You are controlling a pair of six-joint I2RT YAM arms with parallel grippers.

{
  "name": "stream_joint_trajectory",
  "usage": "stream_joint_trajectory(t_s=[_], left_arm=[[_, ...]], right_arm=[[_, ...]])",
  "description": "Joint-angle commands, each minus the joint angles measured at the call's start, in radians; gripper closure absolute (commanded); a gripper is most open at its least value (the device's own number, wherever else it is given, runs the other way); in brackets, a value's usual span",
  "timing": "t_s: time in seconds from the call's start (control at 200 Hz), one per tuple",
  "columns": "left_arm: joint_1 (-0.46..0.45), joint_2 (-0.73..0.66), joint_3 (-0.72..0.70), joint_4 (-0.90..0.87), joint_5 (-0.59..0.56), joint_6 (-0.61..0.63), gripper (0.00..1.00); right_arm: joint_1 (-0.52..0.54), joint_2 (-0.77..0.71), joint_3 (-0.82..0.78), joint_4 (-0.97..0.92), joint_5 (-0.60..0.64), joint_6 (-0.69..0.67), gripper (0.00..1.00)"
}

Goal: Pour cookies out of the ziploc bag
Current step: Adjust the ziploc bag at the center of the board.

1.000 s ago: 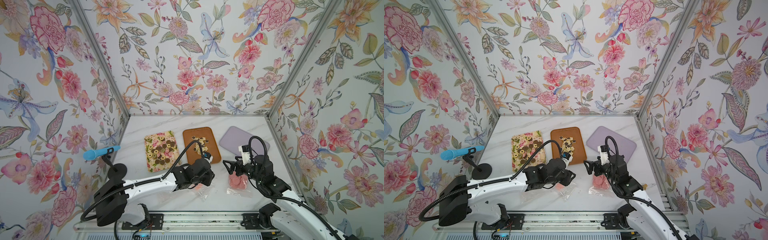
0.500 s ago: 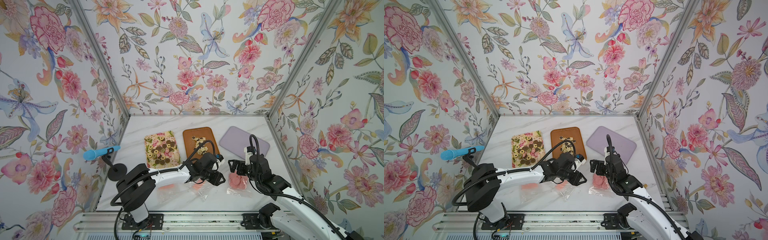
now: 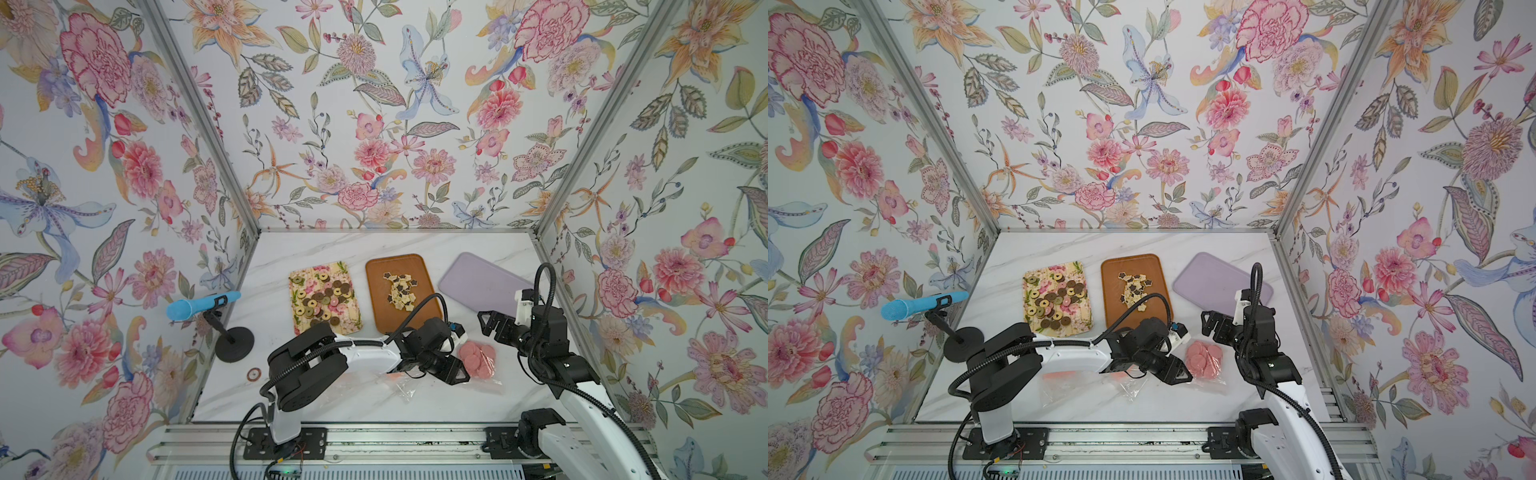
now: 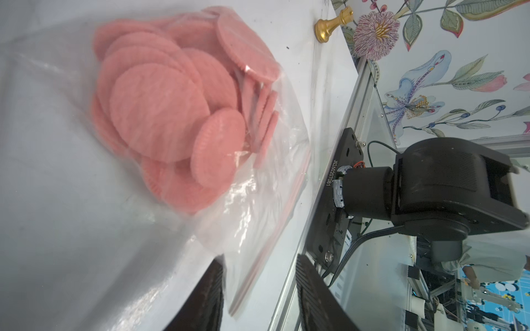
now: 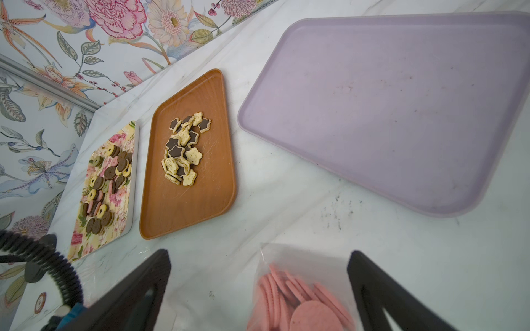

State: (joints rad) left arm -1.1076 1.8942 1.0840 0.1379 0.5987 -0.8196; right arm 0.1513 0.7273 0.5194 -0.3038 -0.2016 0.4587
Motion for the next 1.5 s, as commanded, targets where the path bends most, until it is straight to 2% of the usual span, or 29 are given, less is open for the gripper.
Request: stream_joint_trajectory(t_s=[0.0,0.09,0.215,0.36,0.456,0.601,0.726,0.821,0.911,1.026,1.126,1.211,1.302,1.442,1.497], left_arm=[[-0.01,0.02,0.035,0.005,0.011,-0.016,0.83],[0.01,0.001,0.031,-0.01,-0.001,-0.011,1.0],[0.078,-0.046,0.028,-0.057,-0.017,0.022,1.0],[0.191,-0.053,0.101,-0.207,-0.014,0.156,1.0],[0.243,0.006,0.221,-0.333,0.01,0.27,1.0],[0.303,0.16,0.501,-0.552,0.007,0.455,1.0],[0.343,0.31,0.751,-0.723,0.018,0.554,0.94],[0.354,0.365,0.845,-0.805,0.005,0.605,0.92],[0.362,0.372,0.858,-0.827,0.014,0.624,0.99],[0.366,0.351,0.833,-0.821,0.016,0.625,0.99],[0.368,0.321,0.804,-0.795,0.03,0.612,1.0],[0.368,0.298,0.78,-0.765,0.055,0.593,1.0],[0.368,0.277,0.754,-0.732,0.086,0.575,1.0],[0.368,0.26,0.743,-0.733,0.072,0.58,0.97],[0.37,0.259,0.742,-0.736,0.067,0.581,0.96]], right_arm=[[-0.015,-0.009,-0.019,-0.016,-0.06,-0.032,0.0],[-0.017,-0.008,-0.016,-0.011,-0.074,-0.039,0.0],[-0.016,0.008,-0.016,-0.004,-0.103,-0.066,0.0],[-0.016,0.024,-0.018,0.026,-0.126,-0.085,0.0],[-0.016,0.059,-0.016,0.056,-0.146,-0.088,0.0],[-0.01,0.116,-0.022,0.106,-0.217,-0.095,0.0],[0.001,0.138,-0.033,0.135,-0.227,-0.107,0.0],[0.009,0.173,-0.025,0.16,-0.235,-0.109,0.0],[0.013,0.214,-0.011,0.165,-0.201,-0.115,0.0],[0.017,0.245,0.015,0.182,-0.143,-0.136,0.0],[0.033,0.235,0.042,0.161,-0.012,-0.162,0.0],[0.026,0.224,0.051,0.167,0.042,-0.165,0.0],[0.017,0.236,0.06,0.202,0.013,-0.162,0.0],[0.014,0.299,0.068,0.227,-0.111,-0.193,0.02],[0.014,0.322,0.068,0.231,-0.168,-0.206,0.05]])
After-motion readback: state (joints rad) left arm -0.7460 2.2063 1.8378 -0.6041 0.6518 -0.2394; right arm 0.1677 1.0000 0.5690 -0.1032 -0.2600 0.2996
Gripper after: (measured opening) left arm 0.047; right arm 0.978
